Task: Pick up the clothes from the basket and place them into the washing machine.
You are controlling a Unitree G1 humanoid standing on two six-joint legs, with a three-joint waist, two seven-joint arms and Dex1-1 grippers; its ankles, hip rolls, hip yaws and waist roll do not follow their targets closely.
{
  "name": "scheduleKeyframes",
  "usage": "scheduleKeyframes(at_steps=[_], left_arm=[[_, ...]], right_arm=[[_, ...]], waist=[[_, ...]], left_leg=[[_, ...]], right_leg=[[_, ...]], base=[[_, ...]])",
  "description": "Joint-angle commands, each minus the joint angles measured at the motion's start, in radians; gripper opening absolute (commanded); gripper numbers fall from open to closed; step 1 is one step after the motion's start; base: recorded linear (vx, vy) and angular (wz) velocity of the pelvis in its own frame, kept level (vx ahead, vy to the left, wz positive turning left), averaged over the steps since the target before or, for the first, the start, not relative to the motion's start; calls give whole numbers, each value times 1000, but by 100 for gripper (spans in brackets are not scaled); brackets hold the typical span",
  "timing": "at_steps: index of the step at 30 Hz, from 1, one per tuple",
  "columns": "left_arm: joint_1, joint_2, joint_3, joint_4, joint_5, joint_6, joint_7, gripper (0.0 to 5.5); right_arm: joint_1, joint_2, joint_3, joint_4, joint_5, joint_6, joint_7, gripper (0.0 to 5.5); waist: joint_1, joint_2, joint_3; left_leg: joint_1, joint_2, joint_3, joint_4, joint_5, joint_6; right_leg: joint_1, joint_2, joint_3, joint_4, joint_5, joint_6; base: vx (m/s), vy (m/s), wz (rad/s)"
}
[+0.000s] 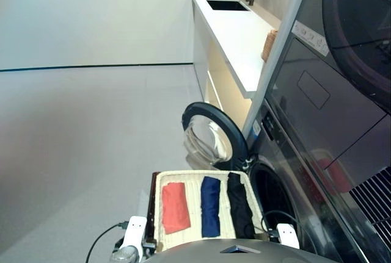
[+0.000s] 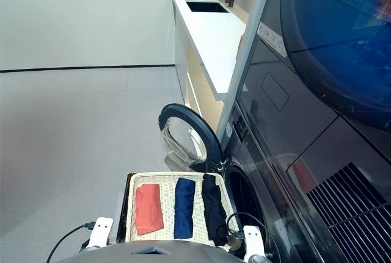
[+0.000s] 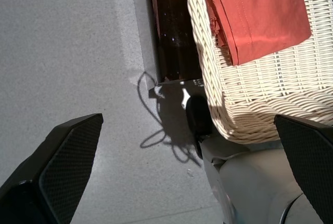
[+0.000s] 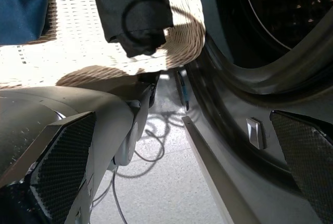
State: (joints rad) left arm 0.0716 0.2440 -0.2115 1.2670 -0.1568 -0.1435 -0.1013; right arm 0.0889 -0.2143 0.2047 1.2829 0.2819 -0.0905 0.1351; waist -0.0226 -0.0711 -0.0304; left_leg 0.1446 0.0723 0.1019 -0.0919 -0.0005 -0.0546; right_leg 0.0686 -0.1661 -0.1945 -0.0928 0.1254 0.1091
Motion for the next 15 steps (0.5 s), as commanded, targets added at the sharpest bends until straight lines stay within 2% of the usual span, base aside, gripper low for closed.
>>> scheduleKeyframes(at_steps=[1,8,12,15], left_arm=[[-63,-41,-16,58,35,-1,-11,550],[-68,-39,-15,54,34,-5,9,550],[-73,-50,27,14,-86,-21,40,550],[-82,-63,20,-44,-159,-37,46,550]], right_arm=[[-90,-28,-17,42,74,-1,21,550],[-95,-32,6,1,40,-16,-1,550],[-92,-29,17,-108,83,-45,-16,550],[-94,-27,32,-173,120,-48,-18,550]], waist=[[-8,60,88],[-8,62,92],[-10,60,107],[-13,63,124]], left_leg=[[0,47,-30,5,-13,-45],[-1,42,-26,5,-16,-40],[-6,40,-23,5,-15,-38],[-10,40,-21,5,-12,-38]], right_leg=[[83,29,-5,6,-124,33],[76,26,6,6,-120,36],[67,25,15,6,-114,36],[60,24,18,7,-110,37]], base=[[0,0,0],[0,0,0],[0,0,0],[0,0,0]])
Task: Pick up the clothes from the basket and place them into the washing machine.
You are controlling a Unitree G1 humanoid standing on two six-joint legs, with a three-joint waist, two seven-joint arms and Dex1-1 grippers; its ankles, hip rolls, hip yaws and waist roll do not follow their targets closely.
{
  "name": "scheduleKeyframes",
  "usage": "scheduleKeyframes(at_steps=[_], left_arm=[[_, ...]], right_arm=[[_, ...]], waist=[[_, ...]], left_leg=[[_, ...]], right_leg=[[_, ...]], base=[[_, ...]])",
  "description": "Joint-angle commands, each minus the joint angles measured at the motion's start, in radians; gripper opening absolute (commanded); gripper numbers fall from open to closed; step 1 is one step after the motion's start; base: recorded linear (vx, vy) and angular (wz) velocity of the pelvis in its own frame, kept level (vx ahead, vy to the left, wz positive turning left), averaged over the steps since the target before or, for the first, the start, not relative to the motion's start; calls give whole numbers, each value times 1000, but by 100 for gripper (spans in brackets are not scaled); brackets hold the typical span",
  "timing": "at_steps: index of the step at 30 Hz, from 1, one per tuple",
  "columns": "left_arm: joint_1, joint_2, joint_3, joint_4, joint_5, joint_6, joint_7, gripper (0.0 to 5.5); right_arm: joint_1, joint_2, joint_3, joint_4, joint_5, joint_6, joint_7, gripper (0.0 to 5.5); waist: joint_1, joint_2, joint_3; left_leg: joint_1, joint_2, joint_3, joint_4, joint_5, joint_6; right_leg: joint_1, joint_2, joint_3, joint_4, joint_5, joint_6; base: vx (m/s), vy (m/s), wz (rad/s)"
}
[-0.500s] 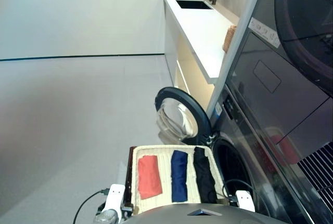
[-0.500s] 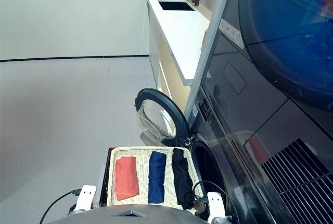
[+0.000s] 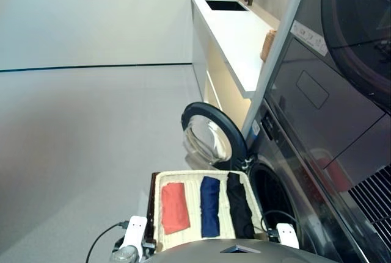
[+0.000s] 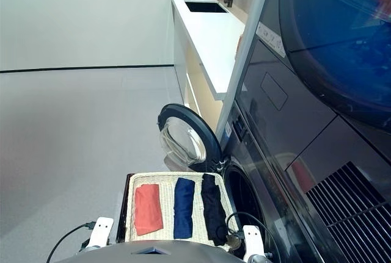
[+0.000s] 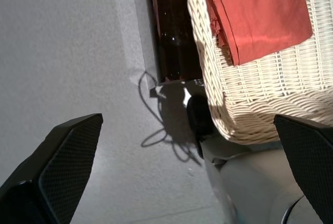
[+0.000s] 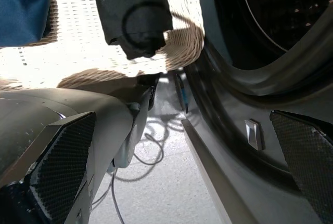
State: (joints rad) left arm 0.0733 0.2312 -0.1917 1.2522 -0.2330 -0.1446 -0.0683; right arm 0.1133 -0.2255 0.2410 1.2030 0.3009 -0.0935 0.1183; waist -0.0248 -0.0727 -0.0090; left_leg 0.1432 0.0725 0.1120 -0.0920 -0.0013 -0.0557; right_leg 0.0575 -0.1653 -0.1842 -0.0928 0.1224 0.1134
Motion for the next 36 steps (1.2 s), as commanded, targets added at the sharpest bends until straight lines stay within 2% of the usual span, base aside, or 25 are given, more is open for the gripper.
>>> scheduleKeyframes(at_steps=[1,2,3,4,6,7,8,10,12,15,17,20,24,26,29,31,32,33,36], left_arm=[[-83,-50,0,-30,-83,-35,13,550],[-87,-56,-9,-124,-158,-46,19,550],[-87,-57,-23,-176,-182,-44,20,550],[-86,-57,-24,-176,-182,-43,20,550],[-98,-39,-67,-359,-207,-58,49,550],[-98,-39,-67,-360,-207,-57,49,550],[-123,-26,-90,-458,-254,-67,74,550],[-138,-20,-100,-492,-259,-71,79,550],[-169,-7,-123,-566,-270,-78,104,550],[-239,-8,-152,-623,-265,-93,160,550],[-285,-14,-163,-638,-275,-107,201,550],[-345,-25,-181,-659,-278,-119,242,550],[-393,-40,-202,-669,-273,-125,281,550],[-443,-52,-216,-680,-265,-129,329,550],[-506,-67,-211,-651,-251,-137,384,550],[-536,-74,-202,-632,-251,-136,416,550],[-536,-74,-202,-632,-251,-136,417,550],[-572,-79,-186,-604,-245,-142,464,550],[-599,-81,-154,-588,-269,-151,518,550]], right_arm=[[-118,-16,-5,-93,101,-45,-1,550],[-118,-22,13,-213,126,-54,-5,550],[-115,-27,20,-286,141,-57,-7,550],[-114,-27,20,-287,141,-56,-8,550],[-110,-63,44,-520,169,-63,-25,550],[-109,-63,44,-521,169,-63,-25,550],[-125,-96,73,-642,179,-64,-28,550],[-132,-108,82,-691,182,-66,-33,550],[-158,-134,99,-793,173,-74,-44,550],[-215,-146,117,-916,170,-96,-81,550],[-259,-145,130,-960,172,-110,-107,550],[-312,-145,154,-1061,158,-130,-139,550],[-360,-153,176,-1147,138,-141,-158,550],[-421,-141,200,-1213,135,-158,-184,550],[-503,-124,224,-1272,118,-177,-218,550],[-541,-109,226,-1296,114,-190,-245,550],[-542,-109,226,-1295,114,-190,-245,550],[-579,-93,237,-1324,107,-206,-275,550],[-615,-82,246,-1364,105,-222,-303,550]], waist=[[-11,65,103],[-14,67,124],[-17,69,137],[-17,69,137],[-30,76,193],[-30,76,192],[-33,72,245],[-34,70,262],[-34,63,298],[-39,59,336],[-42,55,362],[-50,46,397],[-59,40,427],[-67,36,459],[-73,28,497],[-76,24,517],[-75,25,519],[-79,22,529],[-83,20,529]], left_leg=[[-8,40,-31,5,-11,-37],[-20,41,-34,5,-4,-37],[-26,42,-36,5,1,-37],[-26,42,-36,5,1,-37],[-59,45,-34,14,18,-39],[-59,45,-34,14,18,-39],[-117,45,-35,77,14,-39],[-153,44,-39,118,7,-40],[-211,41,-42,177,-4,-41],[-276,42,-39,217,-13,-37],[-322,43,-34,247,-17,-37],[-387,43,-35,297,-27,-38],[-454,49,-37,335,-26,-39],[-517,49,-40,357,-18,-36],[-584,54,-45,390,-16,-31],[-628,57,-49,421,-19,-31],[-630,59,-49,429,-25,-32],[-681,60,-57,453,-27,-34],[-760,61,-63,484,-28,-35]], right_leg=[[71,23,8,8,-107,33],[58,24,9,15,-106,32],[51,24,11,20,-105,31],[51,24,10,20,-105,31],[7,24,19,48,-104,28],[6,24,19,49,-104,28],[-38,17,31,74,-98,26],[-62,14,34,87,-95,24],[-106,8,49,111,-88,20],[-198,10,78,163,-85,18],[-258,13,95,210,-91,18],[-334,13,114,264,-96,18],[-405,10,116,300,-95,17],[-471,17,126,325,-89,13],[-552,25,139,366,-88,10],[-590,23,141,392,-90,7],[-590,25,141,397,-94,7],[-642,25,141,429,-98,5],[-726,27,146,474,-100,4]], base=[[-78,12,-9],[-91,9,-1],[-91,9,-4],[-126,23,0],[-154,27,-40],[-225,7,-98],[-230,-1,-96],[-178,-6,-131],[-144,-13,-66],[-142,12,-34],[-156,15,-153],[-117,-13,-121],[-118,-25,-55],[-144,-26,-49],[-129,-11,-61],[-91,-27,-79],[-134,-45,-120],[-88,-33,-86],[-78,-16,-11]])
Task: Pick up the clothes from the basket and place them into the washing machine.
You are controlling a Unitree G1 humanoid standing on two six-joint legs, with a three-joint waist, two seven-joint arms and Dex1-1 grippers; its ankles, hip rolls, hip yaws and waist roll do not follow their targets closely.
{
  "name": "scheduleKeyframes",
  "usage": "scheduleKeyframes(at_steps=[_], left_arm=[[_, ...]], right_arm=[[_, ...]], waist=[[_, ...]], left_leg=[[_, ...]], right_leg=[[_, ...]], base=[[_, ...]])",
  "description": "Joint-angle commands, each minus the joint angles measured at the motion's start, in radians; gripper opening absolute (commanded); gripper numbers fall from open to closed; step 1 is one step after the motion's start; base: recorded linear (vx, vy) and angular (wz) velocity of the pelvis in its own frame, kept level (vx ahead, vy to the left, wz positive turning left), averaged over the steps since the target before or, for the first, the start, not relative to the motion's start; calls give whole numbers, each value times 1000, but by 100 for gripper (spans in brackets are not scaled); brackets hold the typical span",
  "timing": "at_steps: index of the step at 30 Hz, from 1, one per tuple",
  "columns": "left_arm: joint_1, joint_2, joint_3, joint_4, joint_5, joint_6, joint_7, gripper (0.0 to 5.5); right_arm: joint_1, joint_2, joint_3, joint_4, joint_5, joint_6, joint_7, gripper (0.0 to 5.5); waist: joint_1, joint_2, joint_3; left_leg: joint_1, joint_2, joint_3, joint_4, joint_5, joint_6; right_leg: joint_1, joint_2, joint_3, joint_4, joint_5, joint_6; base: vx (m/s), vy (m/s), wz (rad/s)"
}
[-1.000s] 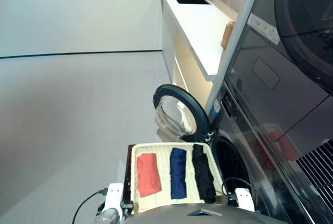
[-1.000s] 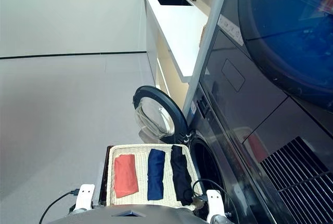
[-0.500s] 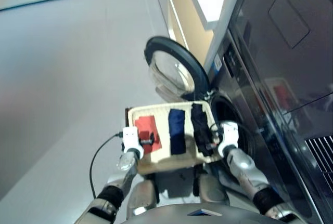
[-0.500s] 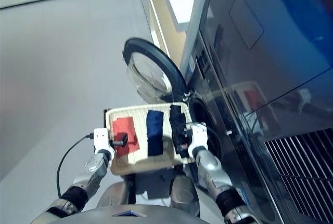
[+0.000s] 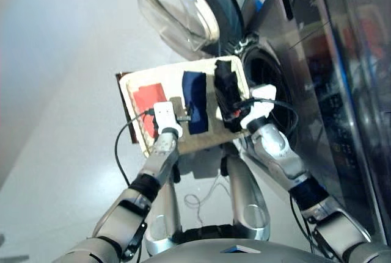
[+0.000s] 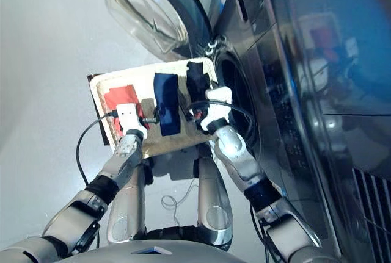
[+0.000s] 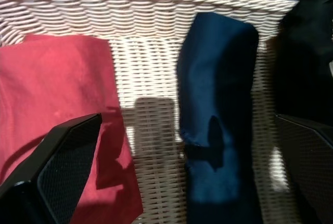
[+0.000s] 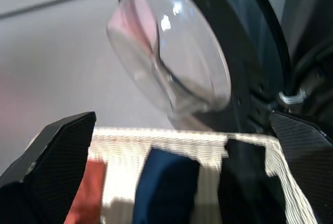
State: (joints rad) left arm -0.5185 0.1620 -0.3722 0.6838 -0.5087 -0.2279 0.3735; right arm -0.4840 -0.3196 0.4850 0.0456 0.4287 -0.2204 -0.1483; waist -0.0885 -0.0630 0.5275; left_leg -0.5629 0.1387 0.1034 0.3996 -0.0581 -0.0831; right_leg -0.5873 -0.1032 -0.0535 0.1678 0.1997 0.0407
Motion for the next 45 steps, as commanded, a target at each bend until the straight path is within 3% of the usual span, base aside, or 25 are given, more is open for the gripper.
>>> scheduleKeyframes(at_steps=[1,8,15,21,35,43,44,45], left_arm=[[-8,-12,27,-20,6,-67,76,550],[-32,-13,108,-30,-75,-96,176,550],[-22,16,146,-62,-54,-92,234,550],[16,35,160,-106,-76,-91,217,550],[-238,157,196,248,-167,-49,153,550],[-265,178,178,294,-168,-32,127,550],[-267,178,176,297,-165,-31,124,371],[-269,177,175,303,-162,-29,121,252]], right_arm=[[-18,12,2,-206,-23,-95,-37,550],[-58,5,5,-255,-46,-110,-99,550],[-77,-11,-7,-239,-60,-111,-128,550],[-94,-14,-14,-237,-61,-104,-125,550],[-144,9,13,-249,-5,-129,-98,550],[-137,6,24,-259,16,-126,-74,550],[-135,4,26,-260,19,-127,-69,550],[-133,2,24,-262,21,-128,-66,550]], waist=[[-20,10,-8],[-24,2,-8],[-21,4,-8],[-15,11,-8],[-54,-17,-8],[-57,-22,-8],[-57,-22,-8],[-58,-23,-8]], left_leg=[[-55,-5,-55,-6,28,-7],[-184,-2,-72,13,43,-9],[-242,-1,-67,19,46,-9],[-265,0,-64,16,44,-9],[-404,18,-72,158,-10,-23],[-443,16,-78,183,-17,-21],[-443,15,-77,181,-17,-20],[-443,15,-77,179,-16,-20]], right_leg=[[-82,-35,15,214,-178,77],[-209,-26,14,243,-176,70],[-271,-23,18,254,-178,69],[-306,-17,26,264,-185,68],[-437,-16,30,408,-241,69],[-471,-13,36,419,-239,70],[-473,-13,38,416,-238,70],[-473,-13,40,414,-237,71]], base=[[-73,-39,36],[-18,-16,10],[0,0,0],[17,6,-4],[0,0,0],[0,0,0],[-4,34,-225],[-8,30,-195]])
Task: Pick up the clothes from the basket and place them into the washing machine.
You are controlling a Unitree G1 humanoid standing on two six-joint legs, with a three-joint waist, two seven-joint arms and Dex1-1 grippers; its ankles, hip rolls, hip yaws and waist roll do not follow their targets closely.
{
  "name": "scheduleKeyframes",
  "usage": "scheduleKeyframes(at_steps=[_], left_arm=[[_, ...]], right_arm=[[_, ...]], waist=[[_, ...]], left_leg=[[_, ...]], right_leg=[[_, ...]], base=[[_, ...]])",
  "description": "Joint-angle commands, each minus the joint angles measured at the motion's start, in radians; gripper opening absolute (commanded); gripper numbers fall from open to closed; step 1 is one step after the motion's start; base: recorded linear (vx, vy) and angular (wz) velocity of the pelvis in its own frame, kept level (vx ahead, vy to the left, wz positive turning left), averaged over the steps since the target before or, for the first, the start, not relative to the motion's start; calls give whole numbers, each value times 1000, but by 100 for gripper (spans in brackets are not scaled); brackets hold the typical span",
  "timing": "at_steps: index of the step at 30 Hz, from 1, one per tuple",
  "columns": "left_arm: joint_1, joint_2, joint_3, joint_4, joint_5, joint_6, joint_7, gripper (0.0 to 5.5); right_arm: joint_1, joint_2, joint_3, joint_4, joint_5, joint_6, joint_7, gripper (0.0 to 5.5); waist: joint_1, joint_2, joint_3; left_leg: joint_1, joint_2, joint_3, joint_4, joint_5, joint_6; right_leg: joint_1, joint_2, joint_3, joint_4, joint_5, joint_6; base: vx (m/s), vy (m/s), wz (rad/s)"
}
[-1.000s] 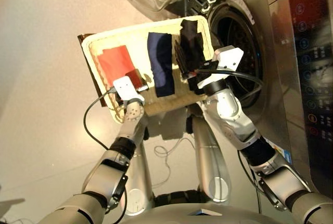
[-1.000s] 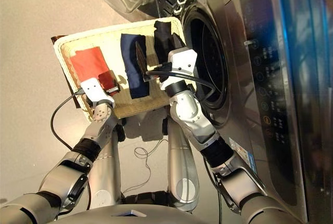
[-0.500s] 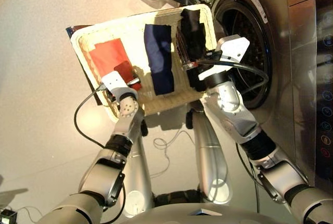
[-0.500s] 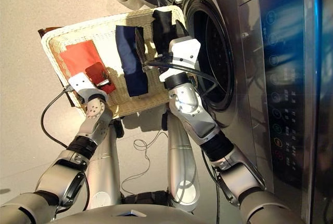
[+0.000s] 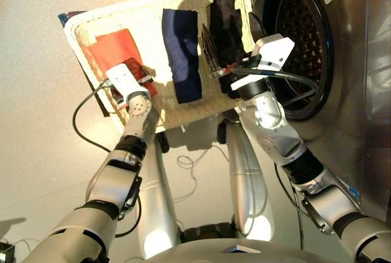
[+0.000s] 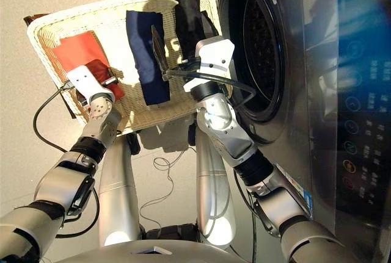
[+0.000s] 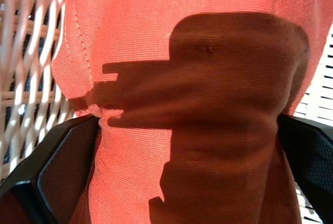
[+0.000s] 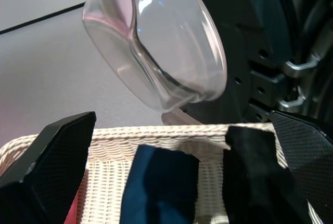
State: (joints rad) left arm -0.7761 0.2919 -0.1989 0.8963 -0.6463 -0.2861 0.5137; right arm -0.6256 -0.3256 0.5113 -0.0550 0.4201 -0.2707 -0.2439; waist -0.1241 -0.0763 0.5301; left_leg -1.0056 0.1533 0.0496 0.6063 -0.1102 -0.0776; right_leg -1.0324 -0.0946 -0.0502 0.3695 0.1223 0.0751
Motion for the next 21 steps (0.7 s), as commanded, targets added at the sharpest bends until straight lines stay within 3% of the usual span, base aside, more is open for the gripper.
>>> scheduleKeyframes(at_steps=[1,3,8,11,12,14,17,18,21], left_arm=[[-10,46,-1,88,-19,30,-20,166],[-7,39,-5,90,-19,29,-21,0],[6,28,-16,50,-5,15,-17,0],[58,53,-68,-134,197,-6,66,0],[60,53,-68,-138,199,-5,68,0],[172,70,-77,-310,349,-26,98,0],[253,78,-82,-447,432,-31,100,0],[328,95,-81,-565,491,-45,86,0],[418,144,-87,-749,581,-58,53,0]], right_arm=[[12,5,-4,-163,31,-77,32,550],[14,3,-7,-166,34,-78,37,550],[7,-4,3,-159,44,-82,44,550],[20,-16,7,-138,75,-76,45,550],[20,-15,7,-137,75,-76,46,550],[26,-43,-5,-151,87,-73,75,550],[34,-58,-24,-156,101,-80,78,550],[35,-73,-40,-164,106,-79,85,550],[28,-99,-52,-166,129,-72,101,550]], waist=[[-23,-9,-10],[-24,-8,-10],[-22,-5,-10],[-12,-1,-10],[-12,-1,-10],[1,-2,-10],[13,1,-10],[24,6,-10],[42,13,-10]], left_leg=[[-2,1,-24,-28,37,-26],[0,0,-23,-32,39,-26],[10,-2,-21,-42,46,-26],[27,-8,-20,-69,56,-26],[29,-8,-19,-70,56,-26],[55,-13,-12,-100,64,-25],[77,-19,-7,-121,70,-24],[105,-26,-6,-149,77,-24],[162,-34,0,-193,88,-24]], right_leg=[[-29,-23,38,211,-159,37],[-29,-22,39,207,-157,38],[-21,-21,41,196,-149,38],[-7,-21,43,173,-138,38],[-5,-21,43,172,-138,38],[19,-22,40,144,-131,41],[41,-23,37,126,-125,43],[69,-25,33,101,-119,45],[123,-29,31,60,-108,50]], base=[[0,0,0],[0,0,0],[0,0,0],[0,0,0],[0,0,0],[0,0,0],[0,0,0],[0,0,0],[0,0,0]])
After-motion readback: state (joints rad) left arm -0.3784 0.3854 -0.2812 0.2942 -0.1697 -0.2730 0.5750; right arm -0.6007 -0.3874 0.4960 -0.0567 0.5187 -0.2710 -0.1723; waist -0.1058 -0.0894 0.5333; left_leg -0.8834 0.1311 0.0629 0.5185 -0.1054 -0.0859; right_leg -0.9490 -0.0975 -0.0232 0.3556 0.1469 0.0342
